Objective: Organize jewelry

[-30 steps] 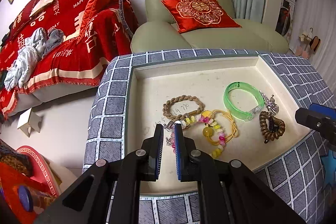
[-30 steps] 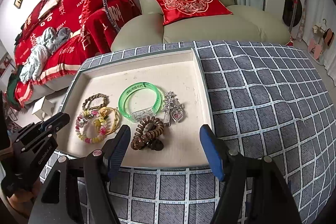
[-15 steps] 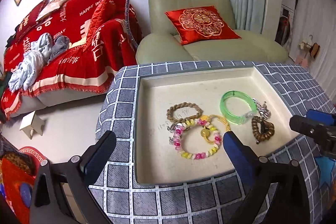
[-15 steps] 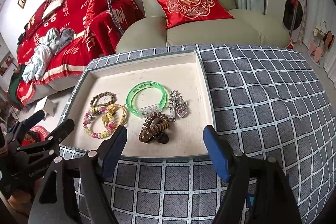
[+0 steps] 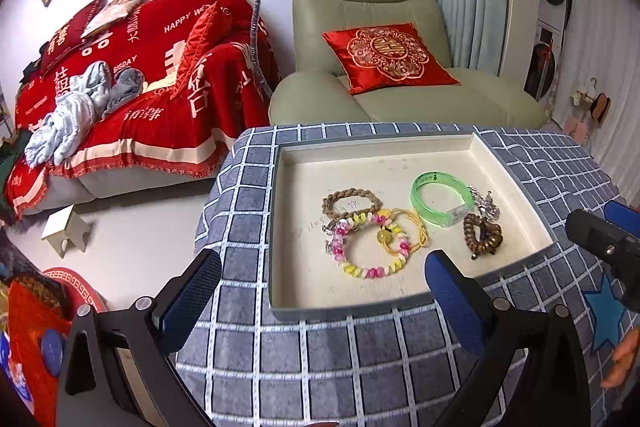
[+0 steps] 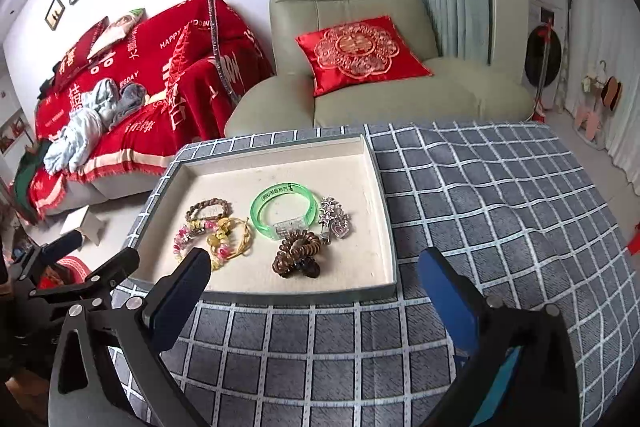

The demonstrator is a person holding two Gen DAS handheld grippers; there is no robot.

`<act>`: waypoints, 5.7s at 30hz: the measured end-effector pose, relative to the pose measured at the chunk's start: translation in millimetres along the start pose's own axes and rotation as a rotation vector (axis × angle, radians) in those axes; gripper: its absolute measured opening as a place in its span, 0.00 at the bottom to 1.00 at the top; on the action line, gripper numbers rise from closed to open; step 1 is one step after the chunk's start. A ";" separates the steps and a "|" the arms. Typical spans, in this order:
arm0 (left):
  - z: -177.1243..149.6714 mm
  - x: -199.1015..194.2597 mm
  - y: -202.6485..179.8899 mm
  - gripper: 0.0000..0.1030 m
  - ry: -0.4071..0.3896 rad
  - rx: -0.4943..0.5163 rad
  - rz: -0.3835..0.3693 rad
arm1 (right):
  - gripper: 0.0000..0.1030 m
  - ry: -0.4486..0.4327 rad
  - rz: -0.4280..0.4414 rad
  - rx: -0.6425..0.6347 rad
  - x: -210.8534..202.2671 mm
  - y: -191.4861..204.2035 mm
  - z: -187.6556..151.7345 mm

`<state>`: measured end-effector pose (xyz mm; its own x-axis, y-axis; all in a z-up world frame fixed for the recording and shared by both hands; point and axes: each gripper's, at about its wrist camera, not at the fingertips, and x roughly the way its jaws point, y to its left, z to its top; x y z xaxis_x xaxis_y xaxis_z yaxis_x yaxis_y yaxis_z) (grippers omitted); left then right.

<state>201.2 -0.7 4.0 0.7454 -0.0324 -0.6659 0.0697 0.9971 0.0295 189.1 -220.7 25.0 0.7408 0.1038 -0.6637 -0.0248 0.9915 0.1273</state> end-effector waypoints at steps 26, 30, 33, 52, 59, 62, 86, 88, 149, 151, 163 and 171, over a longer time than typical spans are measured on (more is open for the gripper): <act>-48.9 -51.8 -1.5 1.00 -0.018 -0.042 0.050 | 1.00 -0.036 -0.092 -0.080 -52.0 10.9 -49.0; -49.4 -55.4 -3.0 1.00 -0.023 -0.039 0.050 | 1.00 -0.035 -0.092 -0.085 -52.7 13.3 -50.5; -49.5 -56.6 -3.1 1.00 -0.024 -0.041 0.051 | 1.00 -0.035 -0.091 -0.083 -52.8 13.9 -50.7; -50.0 -59.5 -4.9 1.00 -0.024 -0.046 0.045 | 1.00 -0.038 -0.091 -0.084 -54.3 16.0 -51.3; -50.2 -60.0 -5.5 1.00 -0.018 -0.048 0.042 | 1.00 -0.038 -0.092 -0.084 -55.5 17.8 -50.6; -50.5 -59.7 -5.4 1.00 -0.017 -0.047 0.043 | 1.00 -0.037 -0.091 -0.084 -55.3 17.8 -50.8; -50.9 -59.1 -2.7 1.00 -0.012 -0.051 0.041 | 1.00 -0.037 -0.092 -0.084 -55.2 17.3 -51.3; -51.3 -59.5 -2.6 1.00 -0.013 -0.050 0.043 | 1.00 -0.037 -0.094 -0.084 -56.2 19.0 -51.0; -54.6 -58.7 2.2 1.00 0.001 -0.071 0.048 | 1.00 -0.039 -0.106 -0.091 -54.6 20.3 -47.1; -54.5 -58.6 2.1 1.00 0.001 -0.071 0.049 | 1.00 -0.039 -0.105 -0.091 -54.4 20.0 -47.3; -54.8 -57.9 1.6 1.00 0.002 -0.070 0.047 | 1.00 -0.038 -0.104 -0.088 -54.8 19.9 -47.9; -54.9 -57.9 1.6 1.00 0.002 -0.072 0.047 | 1.00 -0.038 -0.103 -0.088 -54.8 19.7 -48.1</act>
<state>121.8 6.5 1.7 0.7453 0.0149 -0.6666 -0.0136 0.9999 0.0070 115.7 -203.1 28.4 0.7674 -0.0005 -0.6412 -0.0045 1.0000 -0.0063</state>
